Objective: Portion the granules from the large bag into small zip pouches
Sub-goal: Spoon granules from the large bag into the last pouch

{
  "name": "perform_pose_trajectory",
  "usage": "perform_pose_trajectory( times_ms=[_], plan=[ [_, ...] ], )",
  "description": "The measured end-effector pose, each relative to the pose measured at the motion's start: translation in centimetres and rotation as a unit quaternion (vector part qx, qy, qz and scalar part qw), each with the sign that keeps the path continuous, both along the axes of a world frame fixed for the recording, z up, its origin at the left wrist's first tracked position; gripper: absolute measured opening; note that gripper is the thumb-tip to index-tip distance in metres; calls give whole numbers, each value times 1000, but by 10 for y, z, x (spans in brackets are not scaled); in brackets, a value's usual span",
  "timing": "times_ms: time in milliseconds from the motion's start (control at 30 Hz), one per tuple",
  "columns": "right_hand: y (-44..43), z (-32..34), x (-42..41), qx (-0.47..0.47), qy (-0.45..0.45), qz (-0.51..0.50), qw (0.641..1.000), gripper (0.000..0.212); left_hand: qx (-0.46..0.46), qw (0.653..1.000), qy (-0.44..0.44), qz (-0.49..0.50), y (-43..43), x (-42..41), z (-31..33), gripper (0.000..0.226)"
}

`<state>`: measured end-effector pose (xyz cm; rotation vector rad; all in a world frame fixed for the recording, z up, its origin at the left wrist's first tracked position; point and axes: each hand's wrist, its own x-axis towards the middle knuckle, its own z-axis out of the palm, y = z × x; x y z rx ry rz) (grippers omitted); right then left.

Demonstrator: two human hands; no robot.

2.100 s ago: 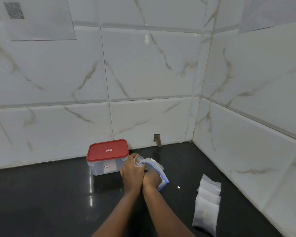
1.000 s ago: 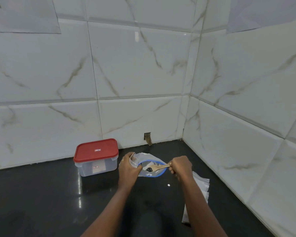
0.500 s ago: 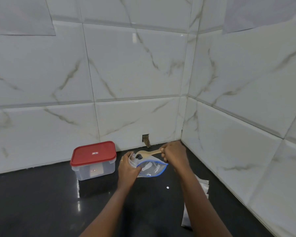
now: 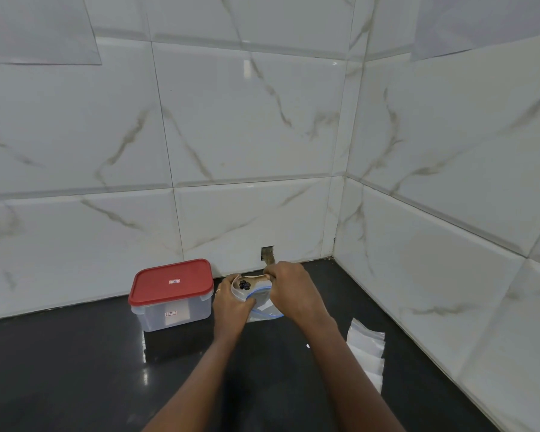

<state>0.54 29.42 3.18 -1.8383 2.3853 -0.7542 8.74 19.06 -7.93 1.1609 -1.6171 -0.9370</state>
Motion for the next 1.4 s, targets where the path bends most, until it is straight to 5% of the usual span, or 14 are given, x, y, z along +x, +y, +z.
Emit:
perform_pose_trajectory(
  times_ms=[233, 400, 600, 900, 1100, 1167, 1300, 1400],
  plan=[
    [-3, -5, -1, -11, 15, 6, 1000, 23, 6, 1000, 12, 7, 2, 2, 4, 54],
    [5, 0, -8, -68, -103, -88, 988, 31, 15, 1000, 13, 9, 3, 8, 6, 50],
    [12, -6, -28, 12, -180, -212, 960, 27, 22, 999, 25, 24, 3, 14, 10, 42],
    [-38, -70, -3, 119, -88, -102, 984, 33, 11, 1000, 6, 12, 8, 18, 5, 35],
    [-65, -87, 13, 150, -204, -120, 960, 28, 19, 999, 24, 26, 10, 19, 4, 34],
    [-66, -94, 17, 64, -351, -174, 918, 26, 19, 999, 19, 26, 10, 20, 5, 34],
    [-65, -94, 26, -65, -584, -274, 762, 26, 13, 1000, 7, 14, 10, 19, 4, 32],
    [-65, -92, 26, -75, -569, -279, 770, 30, 9, 1000, 3, 12, 9, 19, 5, 32]
  ],
)
